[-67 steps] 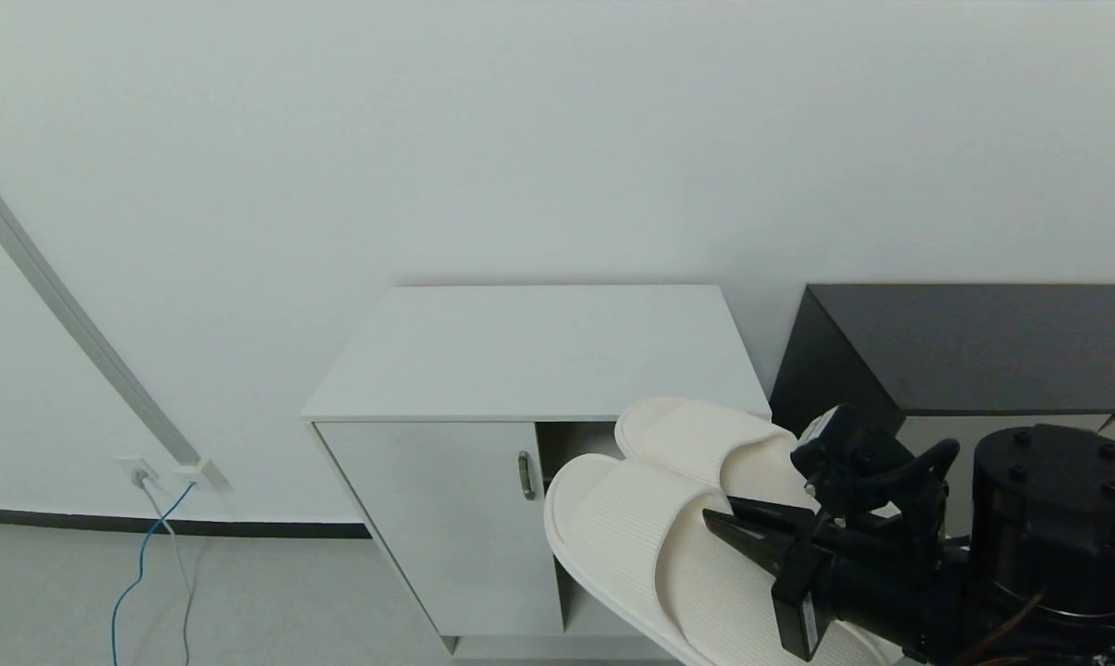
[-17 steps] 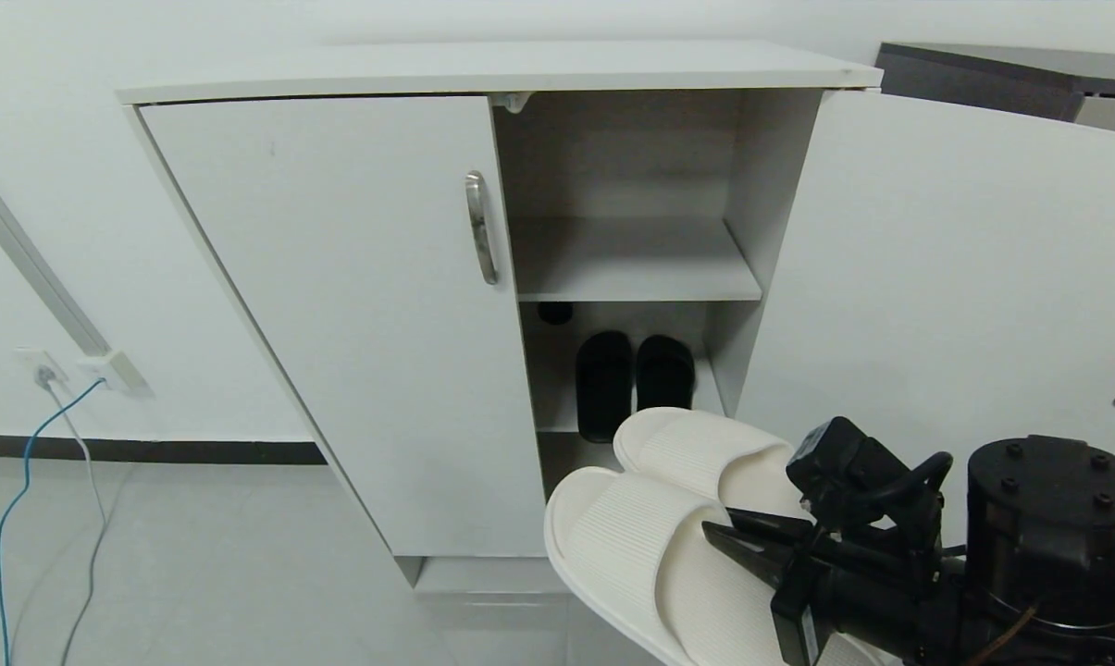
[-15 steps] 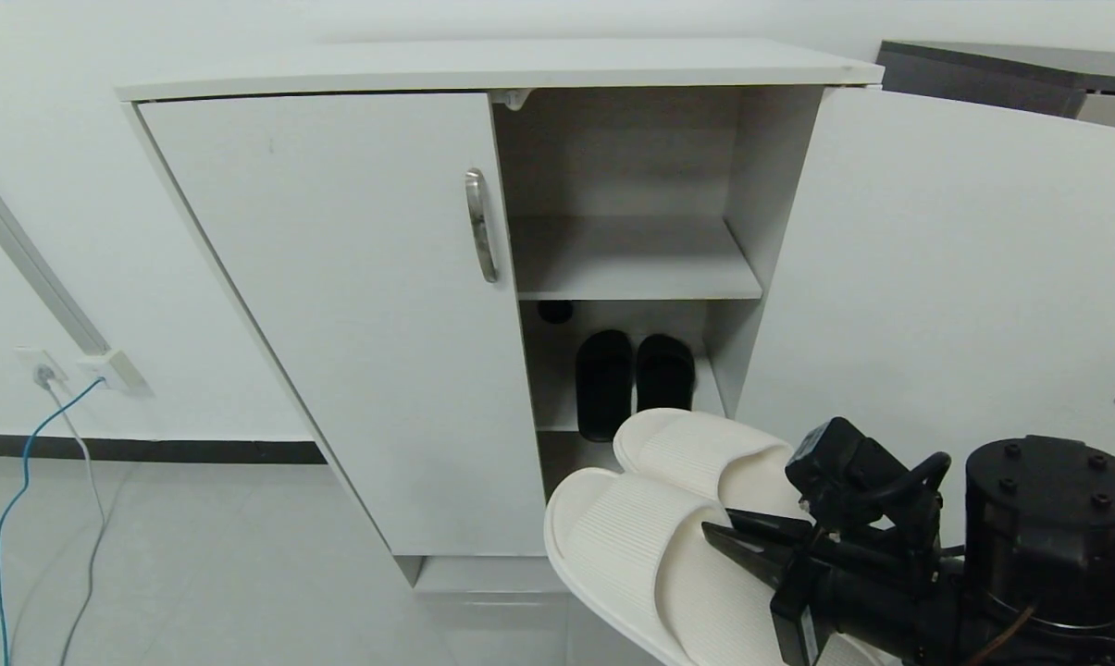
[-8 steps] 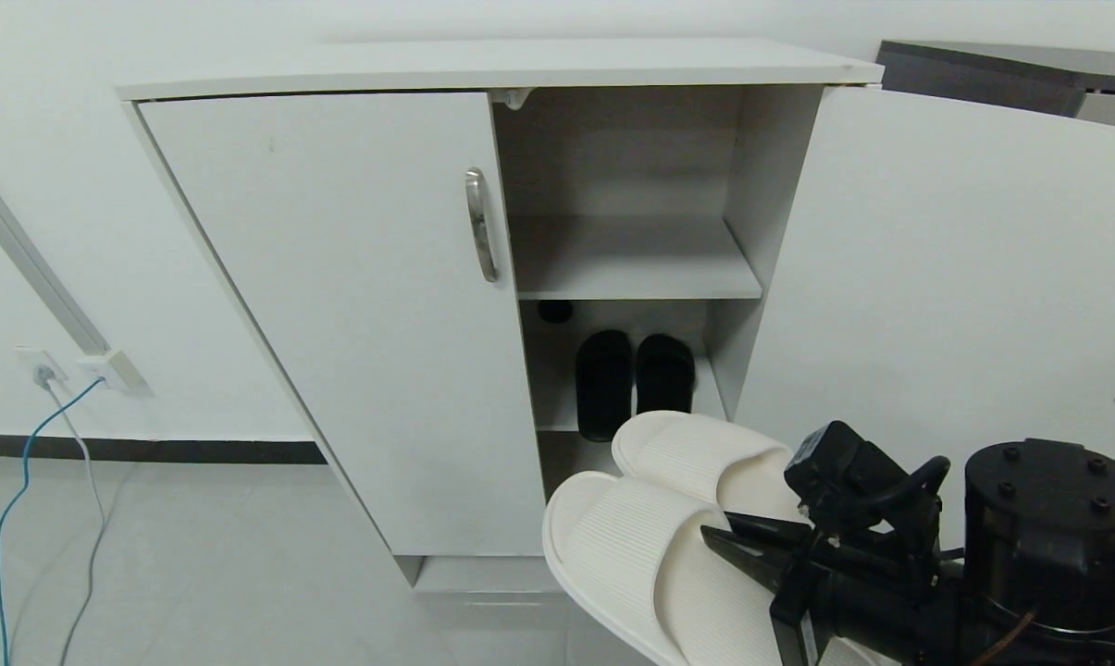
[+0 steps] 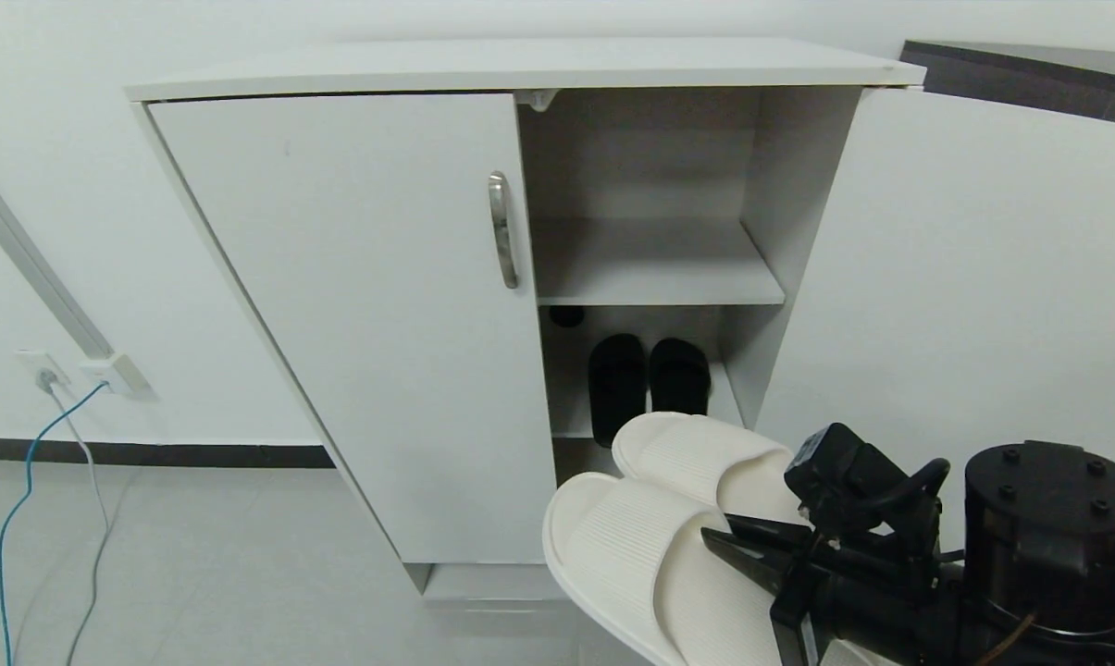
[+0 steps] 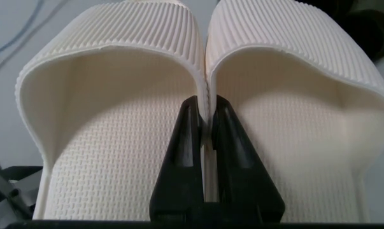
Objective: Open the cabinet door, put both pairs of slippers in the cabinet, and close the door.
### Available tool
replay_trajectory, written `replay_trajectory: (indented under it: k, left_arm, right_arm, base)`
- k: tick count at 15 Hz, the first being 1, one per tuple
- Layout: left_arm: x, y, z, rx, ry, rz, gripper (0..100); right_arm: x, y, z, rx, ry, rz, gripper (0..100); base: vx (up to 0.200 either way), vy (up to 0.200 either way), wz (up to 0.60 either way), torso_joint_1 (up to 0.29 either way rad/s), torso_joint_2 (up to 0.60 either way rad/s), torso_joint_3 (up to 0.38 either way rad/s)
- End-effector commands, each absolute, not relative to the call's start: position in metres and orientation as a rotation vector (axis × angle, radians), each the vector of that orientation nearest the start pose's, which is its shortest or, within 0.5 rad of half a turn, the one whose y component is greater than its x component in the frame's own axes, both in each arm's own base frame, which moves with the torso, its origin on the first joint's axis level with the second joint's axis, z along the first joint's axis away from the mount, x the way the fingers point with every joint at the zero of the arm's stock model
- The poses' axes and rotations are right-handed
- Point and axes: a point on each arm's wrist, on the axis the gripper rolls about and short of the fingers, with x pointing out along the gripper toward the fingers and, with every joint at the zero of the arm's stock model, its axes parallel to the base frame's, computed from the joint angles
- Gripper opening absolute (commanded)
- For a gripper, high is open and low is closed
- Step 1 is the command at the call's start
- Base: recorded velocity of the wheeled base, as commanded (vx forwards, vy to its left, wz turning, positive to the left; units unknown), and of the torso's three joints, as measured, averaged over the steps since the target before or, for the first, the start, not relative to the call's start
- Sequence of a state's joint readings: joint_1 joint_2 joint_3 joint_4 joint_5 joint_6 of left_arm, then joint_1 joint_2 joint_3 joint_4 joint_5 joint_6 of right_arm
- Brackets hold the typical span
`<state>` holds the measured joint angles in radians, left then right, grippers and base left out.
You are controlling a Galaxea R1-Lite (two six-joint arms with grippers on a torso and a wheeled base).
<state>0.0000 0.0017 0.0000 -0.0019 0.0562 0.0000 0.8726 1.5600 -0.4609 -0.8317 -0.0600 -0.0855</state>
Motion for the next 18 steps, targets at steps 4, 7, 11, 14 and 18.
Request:
replay_trajectory:
  k: [4,7,11,14,18]
  left_arm:
    - [-0.023,0.001,0.076,0.0,0.0,0.058,0]
    - [-0.023,0.001,0.076,-0.002,0.0,0.058,0]
    - [-0.023,0.001,0.076,0.0,0.0,0.058,0]
    - [-0.023,0.001,0.076,0.0,0.0,0.057,0]
    - [-0.023,0.001,0.076,0.0,0.0,0.057,0]
  right_arm:
    - [0.16,0.189,0.157,-0.196,0.19,0.772,0]
    - [0.163,0.209,0.156,-0.18,0.198,0.597,0]
    - [0.181,0.256,0.159,-0.089,0.185,0.38,0]
    - [0.191,0.282,0.176,-0.025,0.238,0.242,0]
    - [0.191,0.294,0.204,0.001,0.334,0.138,0]
  base:
    - [0.0,0.0,0.0,0.0,0.0,0.0]
    - [0.0,0.0,0.0,0.0,0.0,0.0]
    - [0.0,0.0,0.0,0.0,0.0,0.0]
    - [0.0,0.0,0.0,0.0,0.0,0.0]
    - [0.0,0.0,0.0,0.0,0.0,0.0]
